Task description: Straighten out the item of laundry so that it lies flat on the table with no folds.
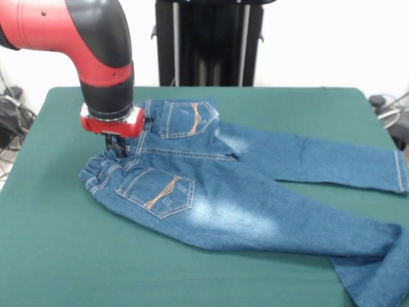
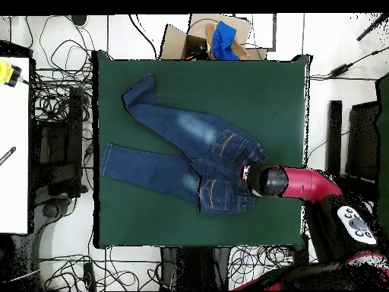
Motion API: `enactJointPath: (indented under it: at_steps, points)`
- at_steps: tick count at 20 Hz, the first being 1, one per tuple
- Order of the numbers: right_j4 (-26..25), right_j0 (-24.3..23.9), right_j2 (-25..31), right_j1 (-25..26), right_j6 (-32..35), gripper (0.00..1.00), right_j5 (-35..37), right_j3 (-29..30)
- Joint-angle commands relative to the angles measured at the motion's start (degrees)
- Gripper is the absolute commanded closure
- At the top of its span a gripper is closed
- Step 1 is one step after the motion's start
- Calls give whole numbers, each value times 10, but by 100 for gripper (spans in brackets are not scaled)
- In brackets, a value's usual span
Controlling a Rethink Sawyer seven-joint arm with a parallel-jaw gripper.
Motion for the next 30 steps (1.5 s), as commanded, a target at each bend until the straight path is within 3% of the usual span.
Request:
enactJointPath:
  at_steps: [1,5,9,17,30]
  points:
    - [-7,-16,59,96,-36,100,-45,-64]
    - [8,-82,82,6,-133,100,57,-12]
    - [8,-136,107,-51,-242,100,179,-45]
    - [-19,-173,138,-27,-306,100,204,-99]
    - [-1,-161,118,-15,-345,100,197,-127]
